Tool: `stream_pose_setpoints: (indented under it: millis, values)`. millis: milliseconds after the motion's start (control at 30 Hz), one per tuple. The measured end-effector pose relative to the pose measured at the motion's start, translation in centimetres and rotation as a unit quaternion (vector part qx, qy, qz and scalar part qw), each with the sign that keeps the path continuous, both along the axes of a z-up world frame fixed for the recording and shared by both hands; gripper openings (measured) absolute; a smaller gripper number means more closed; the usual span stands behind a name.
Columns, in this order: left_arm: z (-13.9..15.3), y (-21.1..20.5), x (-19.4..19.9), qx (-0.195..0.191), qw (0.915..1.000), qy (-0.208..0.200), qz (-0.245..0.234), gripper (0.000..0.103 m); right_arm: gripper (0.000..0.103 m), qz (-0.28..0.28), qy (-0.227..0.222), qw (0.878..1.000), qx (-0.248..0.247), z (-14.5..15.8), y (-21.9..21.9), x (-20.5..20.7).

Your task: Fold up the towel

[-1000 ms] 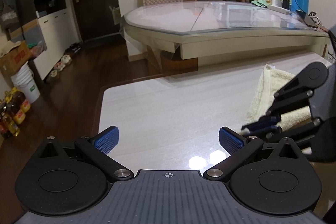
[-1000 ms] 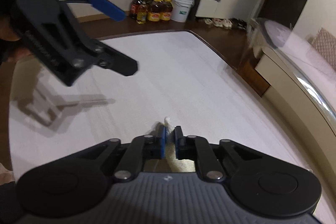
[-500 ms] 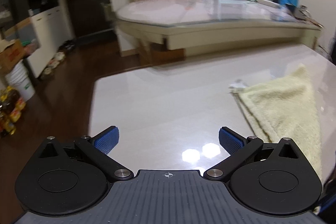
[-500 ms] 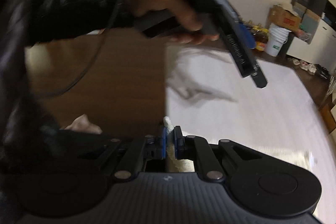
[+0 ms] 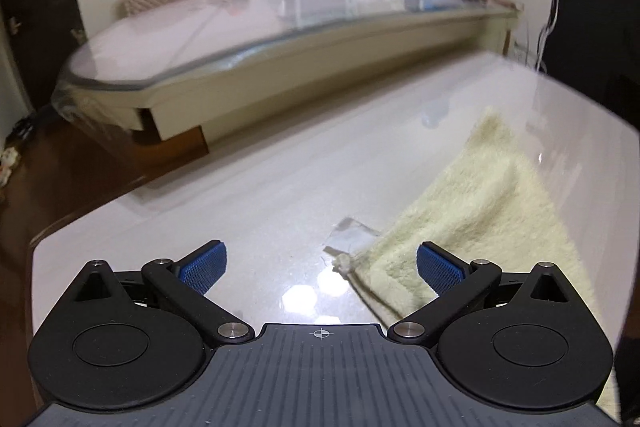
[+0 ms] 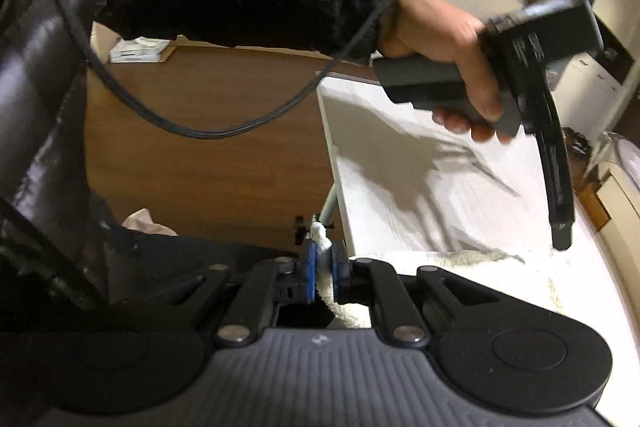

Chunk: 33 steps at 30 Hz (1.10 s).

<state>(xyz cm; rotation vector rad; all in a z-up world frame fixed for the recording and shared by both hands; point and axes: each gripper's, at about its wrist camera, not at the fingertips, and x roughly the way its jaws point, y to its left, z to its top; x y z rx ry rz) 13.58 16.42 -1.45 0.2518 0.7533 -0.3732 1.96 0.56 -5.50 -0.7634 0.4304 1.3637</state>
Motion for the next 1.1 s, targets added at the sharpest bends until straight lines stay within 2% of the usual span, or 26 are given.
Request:
stream_pose_setpoints:
  millis: [100,167,200,233,400,467,533,567,667,733,767,967,1100]
  values:
    - [-0.6,-0.5,0.7,0.01,0.9999,0.002,-0.011,0.103,0.02,-0.047,-0.013,0.998,0.032,0.4,-0.5,-0.6]
    - [-1.0,-0.6,0.7,0.019,0.9998,0.0,-0.012,0.103,0.034,-0.08,-0.024,0.996,0.045,0.7,-0.8,-1.1]
    - [-1.0,-0.6,0.7,0.02,0.9997,0.0,-0.012,0.103,0.038,-0.112,-0.03,0.992,0.049,0.7,-1.0,-1.6]
    - [-1.1,-0.5,0.7,0.02,0.9997,0.001,-0.013,0.103,0.045,-0.127,-0.035,0.99,0.047,0.7,-0.9,-1.8]
    - [-1.5,-0.5,0.7,0.024,0.9995,0.001,-0.021,0.103,0.046,-0.197,-0.062,0.978,0.032,1.0,0.8,-2.7]
    - [-1.5,-0.5,0.6,0.028,0.9993,-0.004,-0.025,0.103,0.055,-0.223,-0.089,0.97,0.026,1.0,1.5,-4.1]
    - [-1.6,-0.5,0.6,0.028,0.9992,-0.005,-0.028,0.103,0.061,-0.233,-0.121,0.965,0.016,0.3,2.5,-4.9]
    - [-1.7,-0.4,0.6,0.026,0.9992,-0.004,-0.029,0.103,0.068,-0.235,-0.139,0.962,0.004,-0.1,2.8,-5.5]
    - [-1.7,-0.3,0.7,0.023,0.9993,-0.003,-0.031,0.103,0.076,-0.229,-0.181,0.956,-0.029,-1.4,3.9,-6.8]
    - [-1.7,-0.3,0.6,0.024,0.9992,-0.006,-0.032,0.103,0.078,-0.225,-0.225,0.946,-0.068,-2.8,5.3,-7.5]
    - [-1.7,-0.3,0.6,0.025,0.9991,-0.007,-0.032,0.103,0.078,-0.225,-0.231,0.944,-0.069,-3.2,5.2,-7.9]
    - [-1.6,-0.4,0.5,0.025,0.9992,-0.006,-0.03,0.103,0.078,-0.241,-0.255,0.933,-0.074,-4.8,6.2,-7.9]
    - [-1.6,-0.5,0.2,0.028,0.999,-0.01,-0.034,0.103,0.075,-0.246,-0.254,0.932,-0.076,-5.1,6.5,-7.7]
